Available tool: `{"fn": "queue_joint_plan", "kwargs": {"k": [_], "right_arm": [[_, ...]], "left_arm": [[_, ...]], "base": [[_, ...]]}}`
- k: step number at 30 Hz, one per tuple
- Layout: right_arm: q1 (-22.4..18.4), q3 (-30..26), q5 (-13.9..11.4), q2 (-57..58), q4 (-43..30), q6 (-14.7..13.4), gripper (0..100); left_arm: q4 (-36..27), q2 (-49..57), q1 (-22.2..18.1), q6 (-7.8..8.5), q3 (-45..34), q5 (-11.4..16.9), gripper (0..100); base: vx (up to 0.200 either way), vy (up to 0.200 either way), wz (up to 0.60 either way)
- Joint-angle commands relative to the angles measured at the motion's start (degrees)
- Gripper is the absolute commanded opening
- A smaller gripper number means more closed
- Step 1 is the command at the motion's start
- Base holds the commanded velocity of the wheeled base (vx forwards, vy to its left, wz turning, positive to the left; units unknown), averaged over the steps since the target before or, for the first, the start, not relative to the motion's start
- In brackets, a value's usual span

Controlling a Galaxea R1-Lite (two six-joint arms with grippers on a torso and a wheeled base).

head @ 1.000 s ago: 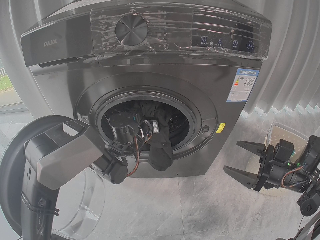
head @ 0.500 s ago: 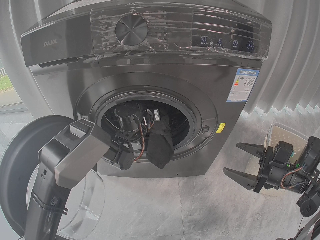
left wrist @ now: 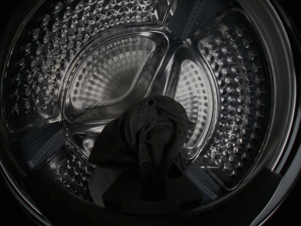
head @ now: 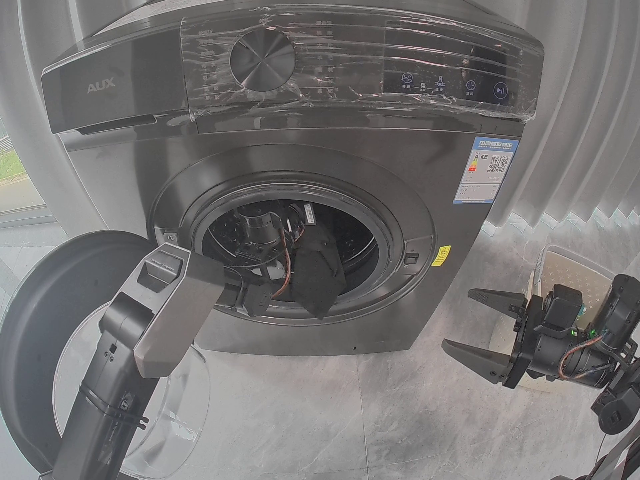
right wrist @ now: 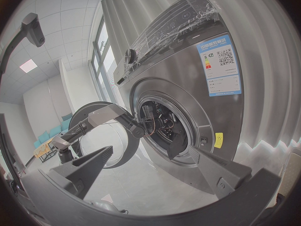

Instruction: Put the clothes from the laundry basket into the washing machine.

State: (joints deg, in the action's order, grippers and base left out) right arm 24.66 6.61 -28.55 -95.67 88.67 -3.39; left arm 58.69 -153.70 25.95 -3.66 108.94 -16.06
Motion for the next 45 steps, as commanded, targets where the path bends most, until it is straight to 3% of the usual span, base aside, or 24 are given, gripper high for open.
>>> {"fn": "queue_joint_plan", "kwargs": {"k": [1, 13, 14, 20, 27, 39, 45], "right_arm": [[0.2, 0.0, 0.0, -0.1, 0.0, 0.0, 100], [0.2, -0.1, 0.0, -0.1, 0.0, 0.0, 100], [0.2, -0.1, 0.0, -0.1, 0.0, 0.0, 100], [0.2, -0.1, 0.0, -0.1, 0.0, 0.0, 100], [0.2, -0.1, 0.0, -0.1, 0.0, 0.0, 100], [0.3, -0.2, 0.0, -0.1, 0.0, 0.0, 100], [0.7, -0.2, 0.0, -0.1, 0.0, 0.0, 100]], "left_arm": [[-1.6, -2.7, -0.9, -0.03, 4.1, -0.5, 0], [-2.2, -2.4, -1.0, 0.05, 3.7, -0.5, 0], [-2.2, -2.5, -1.0, 0.05, 3.6, -0.5, 100], [-1.9, -2.3, -0.8, -0.74, 3.0, -0.5, 100], [-2.7, 4.0, 0.3, -0.74, -11.5, -0.5, 100], [-2.8, 7.8, 2.0, -0.74, -21.1, -0.3, 100], [-2.0, 7.8, 3.9, -0.91, -27.6, 2.7, 100]], "base": [[0.000, 0.000, 0.00], [0.000, 0.000, 0.00], [0.000, 0.000, 0.00], [0.000, 0.000, 0.00], [0.000, 0.000, 0.00], [0.000, 0.000, 0.00], [0.000, 0.000, 0.00]]}}
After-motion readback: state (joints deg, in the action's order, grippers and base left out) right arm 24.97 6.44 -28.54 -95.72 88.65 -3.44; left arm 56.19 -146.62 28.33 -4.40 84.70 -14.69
